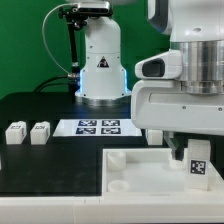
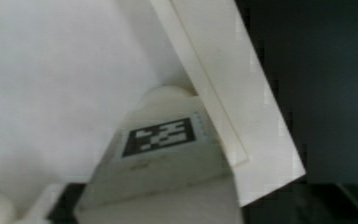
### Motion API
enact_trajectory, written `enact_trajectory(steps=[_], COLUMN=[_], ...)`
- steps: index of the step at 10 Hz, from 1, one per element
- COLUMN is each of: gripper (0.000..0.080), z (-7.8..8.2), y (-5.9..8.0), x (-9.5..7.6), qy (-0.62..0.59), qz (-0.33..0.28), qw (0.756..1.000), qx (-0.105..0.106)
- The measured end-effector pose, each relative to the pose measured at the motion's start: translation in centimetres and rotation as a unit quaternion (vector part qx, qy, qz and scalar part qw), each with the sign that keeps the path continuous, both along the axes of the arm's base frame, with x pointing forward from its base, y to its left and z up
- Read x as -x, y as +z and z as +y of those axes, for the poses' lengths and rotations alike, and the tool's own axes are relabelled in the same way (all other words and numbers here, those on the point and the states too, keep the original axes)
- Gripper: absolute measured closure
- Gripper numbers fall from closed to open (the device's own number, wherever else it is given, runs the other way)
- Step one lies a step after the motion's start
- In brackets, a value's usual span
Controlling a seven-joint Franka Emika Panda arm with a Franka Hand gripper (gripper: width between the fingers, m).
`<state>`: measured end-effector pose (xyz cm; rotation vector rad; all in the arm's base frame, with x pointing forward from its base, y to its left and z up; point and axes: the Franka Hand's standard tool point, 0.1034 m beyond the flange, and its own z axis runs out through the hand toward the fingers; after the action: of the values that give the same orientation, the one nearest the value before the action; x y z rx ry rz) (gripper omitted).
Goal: Assemble one leg
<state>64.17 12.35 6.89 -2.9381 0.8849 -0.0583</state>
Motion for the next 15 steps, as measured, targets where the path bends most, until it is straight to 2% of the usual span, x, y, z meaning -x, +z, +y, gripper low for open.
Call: enact_trajectory(steps=[1, 2, 3, 4, 5, 6, 7, 8, 9, 10, 11, 12, 13, 14, 15], gripper=[0.0460, 0.0504, 0.0504, 0.0504, 0.0504, 0.0504, 0.0504, 0.0505, 0.0505, 0.0505, 0.0505, 0.0505, 0.0325, 0.0211, 0.0211], z=[-0.23, -0.29, -0.35, -0.64, -0.90, -1.08, -1.00, -0.81, -0.54, -0.53, -0.56, -0.47, -0.22, -0.21, -0.20], y=[-0.08, -0.14, -0.14, -0.10, -0.05, -0.09, -0.21, -0.23, -0.32, -0.33, -0.37, -0.41, -0.41, -0.37, -0.22], x=[0.09, 0.15, 0.14, 0.07, 0.04, 0.03, 0.11, 0.15, 0.18, 0.24, 0.29, 0.31, 0.37, 0.33, 0.19], qy=[-0.045, -0.099, -0.150, -0.209, -0.316, -0.419, -0.487, -0.531, -0.595, -0.621, -0.593, -0.593, -0.566, -0.457, -0.368], qz=[0.005, 0.009, 0.012, 0.018, 0.032, 0.046, 0.055, 0.060, 0.064, 0.068, 0.065, 0.065, 0.061, 0.047, 0.036], qw=[0.999, 0.995, 0.989, 0.978, 0.947, 0.905, 0.869, 0.842, 0.797, 0.777, 0.798, 0.799, 0.818, 0.886, 0.927], qx=[-0.002, -0.005, -0.009, -0.021, -0.043, -0.062, -0.072, -0.076, -0.082, -0.082, -0.081, -0.081, -0.078, -0.070, -0.062])
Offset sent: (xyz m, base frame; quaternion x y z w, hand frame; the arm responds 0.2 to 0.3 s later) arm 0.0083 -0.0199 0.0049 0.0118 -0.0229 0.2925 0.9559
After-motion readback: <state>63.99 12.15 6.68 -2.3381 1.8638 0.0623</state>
